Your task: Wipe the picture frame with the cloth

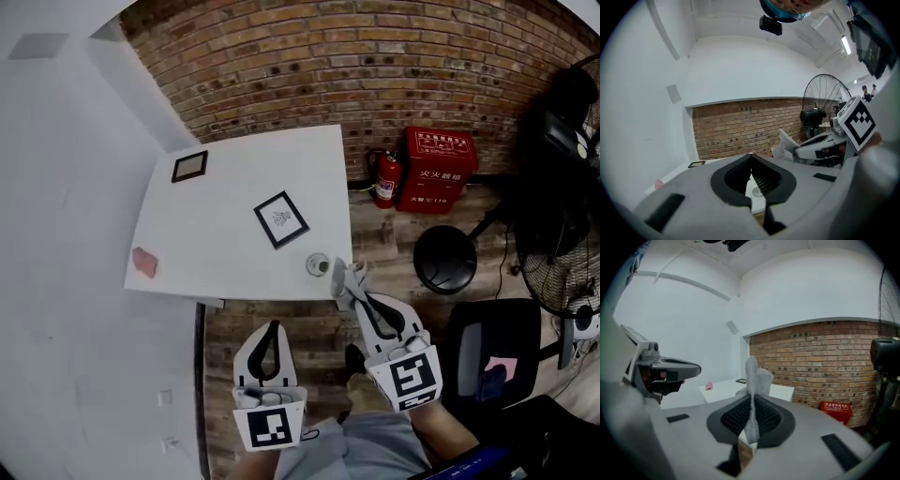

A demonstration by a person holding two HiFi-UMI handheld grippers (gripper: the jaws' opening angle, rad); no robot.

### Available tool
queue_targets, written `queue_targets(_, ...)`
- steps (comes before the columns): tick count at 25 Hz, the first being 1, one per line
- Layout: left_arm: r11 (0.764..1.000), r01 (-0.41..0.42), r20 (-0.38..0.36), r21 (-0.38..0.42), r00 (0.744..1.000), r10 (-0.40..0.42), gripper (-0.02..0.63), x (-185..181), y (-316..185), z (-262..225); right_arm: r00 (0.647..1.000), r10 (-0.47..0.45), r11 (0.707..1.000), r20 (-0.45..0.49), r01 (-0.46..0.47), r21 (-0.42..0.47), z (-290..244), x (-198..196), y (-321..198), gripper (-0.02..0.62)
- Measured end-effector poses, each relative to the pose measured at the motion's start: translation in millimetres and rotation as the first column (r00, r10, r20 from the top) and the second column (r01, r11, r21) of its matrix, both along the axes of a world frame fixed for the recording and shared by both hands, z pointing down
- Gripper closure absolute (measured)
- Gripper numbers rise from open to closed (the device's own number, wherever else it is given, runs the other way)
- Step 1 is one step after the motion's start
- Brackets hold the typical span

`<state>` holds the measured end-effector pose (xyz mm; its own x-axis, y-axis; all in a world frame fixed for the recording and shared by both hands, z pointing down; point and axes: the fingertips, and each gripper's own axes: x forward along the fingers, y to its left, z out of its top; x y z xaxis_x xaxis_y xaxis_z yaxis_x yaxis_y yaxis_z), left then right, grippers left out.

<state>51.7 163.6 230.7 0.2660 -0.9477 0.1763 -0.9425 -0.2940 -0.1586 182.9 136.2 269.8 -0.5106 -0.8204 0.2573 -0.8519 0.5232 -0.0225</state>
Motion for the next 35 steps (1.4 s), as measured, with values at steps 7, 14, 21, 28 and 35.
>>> queue_targets(7, 1.0, 0.015, 0.018, 0.001, 1.0, -0.015, 0.597, 7, -47, -2, 1.0, -0.016, 1.0, 0.008, 0.016, 0.007, 2, 7, -51, 0.571)
queue_targets(14, 0.997, 0.061, 0.038, 0.04, 0.997, -0.063, 0.597, 6, -67, -16, 0.998, -0.063, 0.997, 0.006, 0.062, 0.039, -8, 5, -83, 0.571)
queue_targets(21, 0.99, 0.132, 0.009, 0.043, 0.991, -0.133, 0.597, -19, -79, -17, 0.994, -0.106, 0.993, -0.027, 0.107, 0.056, -13, -13, -106, 0.571)
queue_targets(28, 0.987, 0.154, -0.023, 0.045, 0.988, -0.154, 0.597, -57, -113, -12, 0.992, -0.105, 0.992, -0.072, 0.109, 0.062, -11, -40, -144, 0.571)
queue_targets(35, 0.992, 0.121, -0.036, 0.034, 0.992, -0.12, 0.597, -97, -158, -5, 0.991, -0.074, 0.997, -0.112, 0.078, 0.029, 2, -67, -183, 0.571)
